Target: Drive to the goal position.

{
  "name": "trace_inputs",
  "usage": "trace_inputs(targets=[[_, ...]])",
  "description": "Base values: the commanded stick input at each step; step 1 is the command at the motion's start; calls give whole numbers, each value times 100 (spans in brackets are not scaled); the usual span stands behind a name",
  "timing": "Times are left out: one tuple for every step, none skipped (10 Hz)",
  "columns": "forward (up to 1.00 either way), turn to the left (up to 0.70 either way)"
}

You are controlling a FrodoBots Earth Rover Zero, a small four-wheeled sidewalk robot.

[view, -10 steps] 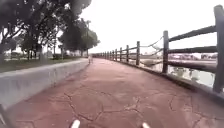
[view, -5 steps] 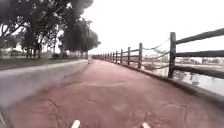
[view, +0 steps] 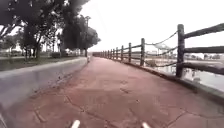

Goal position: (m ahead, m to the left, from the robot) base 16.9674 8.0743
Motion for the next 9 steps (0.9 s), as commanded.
trace_inputs(targets=[[70, 0], [70, 0], [70, 0], [70, 0], [70, 0], [70, 0], [70, 0], [70, 0], [70, 0]])
